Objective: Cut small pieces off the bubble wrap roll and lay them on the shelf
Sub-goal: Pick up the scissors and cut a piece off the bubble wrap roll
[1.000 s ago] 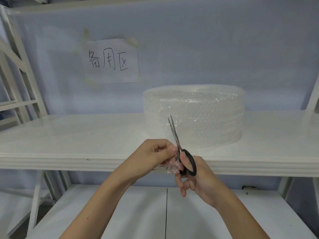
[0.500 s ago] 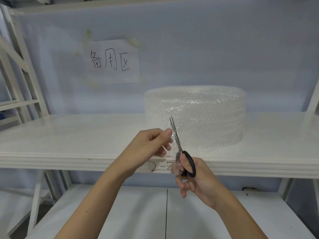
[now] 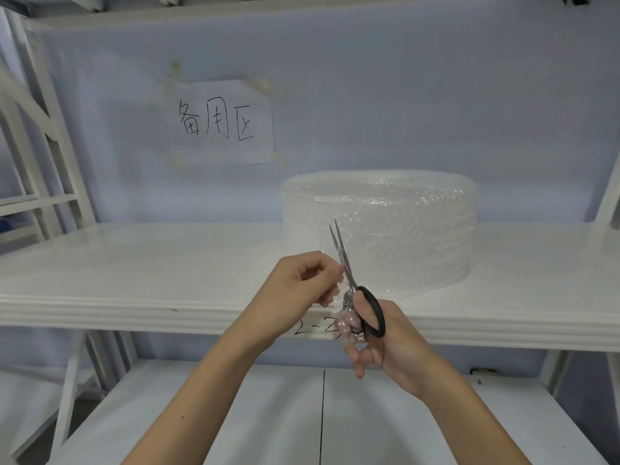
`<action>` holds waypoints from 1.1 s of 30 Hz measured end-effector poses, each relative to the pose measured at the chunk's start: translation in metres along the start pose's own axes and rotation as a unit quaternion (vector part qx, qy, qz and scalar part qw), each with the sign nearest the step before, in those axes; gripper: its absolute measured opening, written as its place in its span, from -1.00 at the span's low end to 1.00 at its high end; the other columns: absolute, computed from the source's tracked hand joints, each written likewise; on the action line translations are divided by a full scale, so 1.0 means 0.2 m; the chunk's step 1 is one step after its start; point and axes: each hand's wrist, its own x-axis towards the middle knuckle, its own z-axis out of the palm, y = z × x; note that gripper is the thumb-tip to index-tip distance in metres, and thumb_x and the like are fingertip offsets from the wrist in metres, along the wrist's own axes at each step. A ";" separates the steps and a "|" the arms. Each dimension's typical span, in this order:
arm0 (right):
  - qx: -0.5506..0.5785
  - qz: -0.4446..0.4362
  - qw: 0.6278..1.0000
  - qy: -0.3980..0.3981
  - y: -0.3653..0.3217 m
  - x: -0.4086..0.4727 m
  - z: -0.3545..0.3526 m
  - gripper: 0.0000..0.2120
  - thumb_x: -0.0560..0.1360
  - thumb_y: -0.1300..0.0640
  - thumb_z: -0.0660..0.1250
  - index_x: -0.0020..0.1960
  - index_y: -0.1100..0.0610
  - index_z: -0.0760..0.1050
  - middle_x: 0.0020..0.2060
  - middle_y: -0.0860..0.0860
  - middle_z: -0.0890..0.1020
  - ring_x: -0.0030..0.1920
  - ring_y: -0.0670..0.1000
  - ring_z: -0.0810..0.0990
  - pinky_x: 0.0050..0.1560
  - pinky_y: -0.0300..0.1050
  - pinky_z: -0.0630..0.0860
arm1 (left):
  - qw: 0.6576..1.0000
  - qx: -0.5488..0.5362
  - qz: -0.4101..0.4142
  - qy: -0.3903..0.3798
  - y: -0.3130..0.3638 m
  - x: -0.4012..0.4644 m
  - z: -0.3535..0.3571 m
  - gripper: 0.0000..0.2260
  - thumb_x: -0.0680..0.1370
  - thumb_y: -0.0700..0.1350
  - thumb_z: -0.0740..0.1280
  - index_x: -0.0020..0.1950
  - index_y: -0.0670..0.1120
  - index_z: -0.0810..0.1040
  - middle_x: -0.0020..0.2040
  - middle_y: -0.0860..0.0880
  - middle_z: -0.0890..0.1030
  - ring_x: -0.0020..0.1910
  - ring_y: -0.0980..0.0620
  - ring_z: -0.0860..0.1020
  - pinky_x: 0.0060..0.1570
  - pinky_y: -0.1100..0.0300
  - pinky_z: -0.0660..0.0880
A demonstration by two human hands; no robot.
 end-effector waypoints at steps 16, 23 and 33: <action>-0.015 -0.021 1.000 -0.008 -0.05 0.06 0.01 -0.54 0.30 -0.30 0.38 -0.28 0.13 0.60 -0.40 0.09 0.49 -0.44 0.07 0.47 -0.56 -0.15 0.48 | 1.000 -0.001 0.018 -0.021 -0.04 0.01 -0.02 -0.81 0.60 -0.20 0.30 -0.17 -0.24 0.60 -0.30 -0.16 0.58 -0.30 -0.02 0.49 -0.19 0.12 0.49; -0.017 -0.016 1.000 -0.007 -0.08 0.09 0.00 -0.52 0.32 -0.26 0.34 -0.31 0.20 0.52 -0.43 0.10 0.46 -0.54 0.03 0.43 -0.59 -0.18 0.45 | 1.000 -0.001 0.015 -0.014 -0.05 0.00 -0.03 -0.82 0.60 -0.21 0.29 -0.14 -0.26 0.61 -0.32 -0.12 0.56 -0.31 0.01 0.48 -0.20 0.16 0.48; -0.026 -0.019 0.999 -0.008 -0.14 0.12 0.02 -0.56 0.32 -0.25 0.36 -0.36 0.14 0.41 -0.41 0.06 0.47 -0.56 -0.01 0.43 -0.58 -0.19 0.44 | 0.999 0.023 0.008 -0.034 -0.03 -0.01 -0.05 -0.78 0.60 -0.23 0.28 -0.19 -0.16 0.65 -0.30 -0.02 0.66 -0.31 0.03 0.49 -0.21 0.22 0.49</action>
